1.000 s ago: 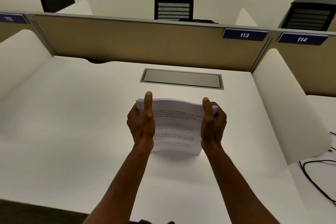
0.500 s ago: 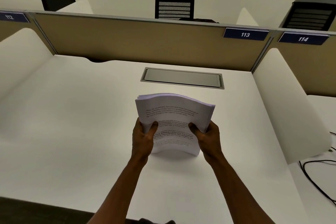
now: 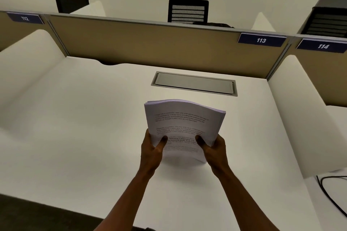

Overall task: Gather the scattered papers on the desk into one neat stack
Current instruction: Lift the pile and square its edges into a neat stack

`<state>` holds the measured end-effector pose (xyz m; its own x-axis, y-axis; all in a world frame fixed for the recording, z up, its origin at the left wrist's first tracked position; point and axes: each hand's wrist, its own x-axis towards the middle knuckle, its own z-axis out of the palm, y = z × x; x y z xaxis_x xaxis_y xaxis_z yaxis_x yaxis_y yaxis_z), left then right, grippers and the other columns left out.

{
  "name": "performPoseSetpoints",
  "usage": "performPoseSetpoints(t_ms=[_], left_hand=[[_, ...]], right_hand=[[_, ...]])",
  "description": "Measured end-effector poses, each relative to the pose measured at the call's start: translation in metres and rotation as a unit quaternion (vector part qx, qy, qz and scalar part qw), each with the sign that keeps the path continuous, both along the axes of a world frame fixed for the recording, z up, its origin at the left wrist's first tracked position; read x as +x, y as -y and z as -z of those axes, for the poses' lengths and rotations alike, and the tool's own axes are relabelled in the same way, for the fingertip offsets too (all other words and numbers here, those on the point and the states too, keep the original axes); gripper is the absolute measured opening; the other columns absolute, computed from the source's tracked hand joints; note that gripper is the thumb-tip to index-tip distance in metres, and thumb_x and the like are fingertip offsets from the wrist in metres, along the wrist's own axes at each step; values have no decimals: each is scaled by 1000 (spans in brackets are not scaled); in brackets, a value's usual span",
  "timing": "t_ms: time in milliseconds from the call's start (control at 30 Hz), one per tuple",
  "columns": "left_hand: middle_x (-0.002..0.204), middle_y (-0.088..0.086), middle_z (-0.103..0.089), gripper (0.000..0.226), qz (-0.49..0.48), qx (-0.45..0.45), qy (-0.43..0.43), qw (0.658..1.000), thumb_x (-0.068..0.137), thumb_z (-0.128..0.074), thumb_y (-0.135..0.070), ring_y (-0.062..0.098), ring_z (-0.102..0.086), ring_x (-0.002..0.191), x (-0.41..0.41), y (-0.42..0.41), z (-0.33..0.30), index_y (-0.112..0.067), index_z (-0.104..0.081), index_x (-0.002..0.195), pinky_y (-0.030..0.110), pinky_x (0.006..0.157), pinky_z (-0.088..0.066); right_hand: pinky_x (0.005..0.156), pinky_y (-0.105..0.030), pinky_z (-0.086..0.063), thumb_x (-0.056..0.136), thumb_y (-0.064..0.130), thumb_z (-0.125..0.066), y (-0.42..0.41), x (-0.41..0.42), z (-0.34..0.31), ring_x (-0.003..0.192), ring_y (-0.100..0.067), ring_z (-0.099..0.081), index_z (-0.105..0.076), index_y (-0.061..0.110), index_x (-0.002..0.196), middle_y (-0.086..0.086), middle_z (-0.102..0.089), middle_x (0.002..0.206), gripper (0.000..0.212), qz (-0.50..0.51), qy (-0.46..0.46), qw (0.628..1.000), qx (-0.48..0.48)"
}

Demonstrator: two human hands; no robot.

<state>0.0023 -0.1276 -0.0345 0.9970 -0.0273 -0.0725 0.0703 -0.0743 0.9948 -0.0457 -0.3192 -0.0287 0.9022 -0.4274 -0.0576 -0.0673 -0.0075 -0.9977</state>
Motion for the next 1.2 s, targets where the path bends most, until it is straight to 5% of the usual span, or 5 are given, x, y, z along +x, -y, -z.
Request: performPoseSetpoints(t_ms=[133,300,533,900,1200], left_hand=[[119,-8,-63,39,-9,-14,13,1000,91,-60,-24,13,-63,106,0,3,-3,-39,-49,126,21,76,-59],[120,-14,-59,48,2,2,7,1000,93,-63,-16,4,-58,110,2,4,6,-38,-43,131,24,88,-53],[116,-22,-57,44,37,65,2,997,95,-60,-19,-1,-58,105,11,-8,15,-38,-39,130,13,80,-52],[107,-2,-61,25,-54,118,98,987,96,-56,-11,10,-63,91,18,-5,-3,-18,-48,119,6,65,-52],[117,-3,-59,46,-28,121,25,992,88,-69,-12,18,-61,105,19,-10,18,-24,-43,124,14,78,-54]], right_hand=[[82,-39,-60,85,12,-72,2,4,2,98,-20,-67,-64,18,116,-3,-70,110,33,1,-1,1000,-7],[80,-33,-60,86,16,-72,0,9,11,100,-18,-67,-64,16,119,-1,-70,111,34,0,-3,1000,-2],[65,-4,-49,88,12,-68,12,11,26,92,-20,-61,-59,9,123,-1,-64,107,36,-29,-34,988,-146],[71,-6,-51,93,13,-62,4,25,18,90,0,-61,-60,22,110,13,-64,99,19,-57,29,986,-154],[72,-6,-52,90,18,-67,-3,30,39,101,-25,-64,-60,13,123,0,-65,111,34,-56,13,989,-133]])
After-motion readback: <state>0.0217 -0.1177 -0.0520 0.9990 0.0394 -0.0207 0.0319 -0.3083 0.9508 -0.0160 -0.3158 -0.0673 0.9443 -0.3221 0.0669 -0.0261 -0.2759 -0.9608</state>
